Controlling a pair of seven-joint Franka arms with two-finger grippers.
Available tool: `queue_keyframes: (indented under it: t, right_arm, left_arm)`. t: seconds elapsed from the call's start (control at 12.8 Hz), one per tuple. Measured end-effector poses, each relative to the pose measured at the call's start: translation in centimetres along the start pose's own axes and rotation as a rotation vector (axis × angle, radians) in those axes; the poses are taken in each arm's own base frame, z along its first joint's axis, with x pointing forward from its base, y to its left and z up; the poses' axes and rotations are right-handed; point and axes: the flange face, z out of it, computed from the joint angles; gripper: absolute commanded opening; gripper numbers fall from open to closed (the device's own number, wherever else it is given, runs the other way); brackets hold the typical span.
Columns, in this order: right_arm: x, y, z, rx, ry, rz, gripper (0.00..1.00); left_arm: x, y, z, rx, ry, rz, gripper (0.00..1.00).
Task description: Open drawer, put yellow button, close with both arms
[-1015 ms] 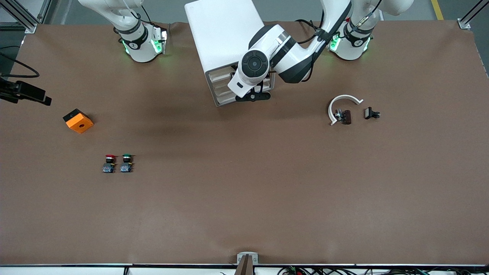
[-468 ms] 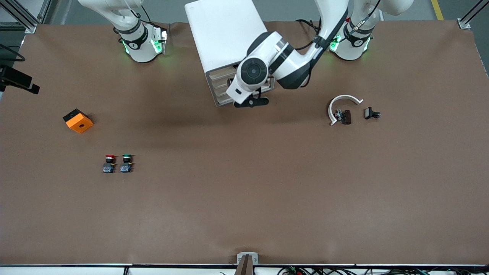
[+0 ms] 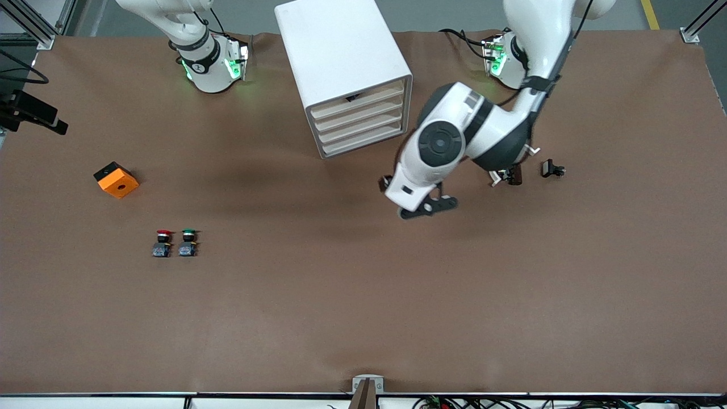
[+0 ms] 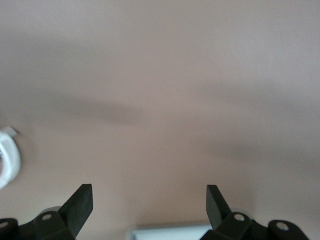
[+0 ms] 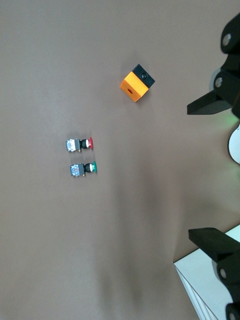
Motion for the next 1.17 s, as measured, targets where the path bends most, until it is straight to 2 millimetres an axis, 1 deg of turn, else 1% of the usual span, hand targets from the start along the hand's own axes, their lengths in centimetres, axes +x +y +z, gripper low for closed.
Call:
queue_keyframes:
  t: [0.16,0.31,0.47,0.55,0.7,0.94,1.01,1.17]
  right_arm:
    - [-0.8,-0.5,0.0,-0.002,0.009,-0.011,1.00]
    - [-1.3,-0.7,0.0,-0.002,0.020,-0.015,1.00]
    - [-1.5,-0.5,0.2,-0.010,0.023,-0.014,1.00]
    - [-1.5,-0.5,0.2,-0.022,0.028,-0.014,1.00]
    - [-1.4,-0.8,0.2,-0.056,0.038,-0.023,1.00]
    - [-1.4,-1.0,0.4,-0.075,0.038,-0.028,1.00]
    - [-1.4,-1.0,0.5,-0.076,0.038,-0.028,1.00]
    - [-1.4,-1.2,0.5,-0.077,0.039,-0.041,1.00]
  left_arm:
    - [3.3,-2.7,-2.0,0.048,0.101,0.011,1.00]
    - [5.9,-5.2,-3.9,0.060,0.153,-0.006,1.00]
    - [8.5,-8.1,-6.1,0.041,0.184,-0.058,1.00]
    - [9.5,-9.5,-7.2,0.029,0.198,-0.080,1.00]
    - [10.5,-11.9,-9.7,0.008,0.225,-0.112,1.00]
    - [10.9,-15.0,-13.2,-0.017,0.260,-0.156,1.00]
    - [11.0,-16.1,-14.3,-0.020,0.268,-0.158,1.00]
    - [11.0,-18.4,-16.2,-0.010,0.274,-0.108,1.00]
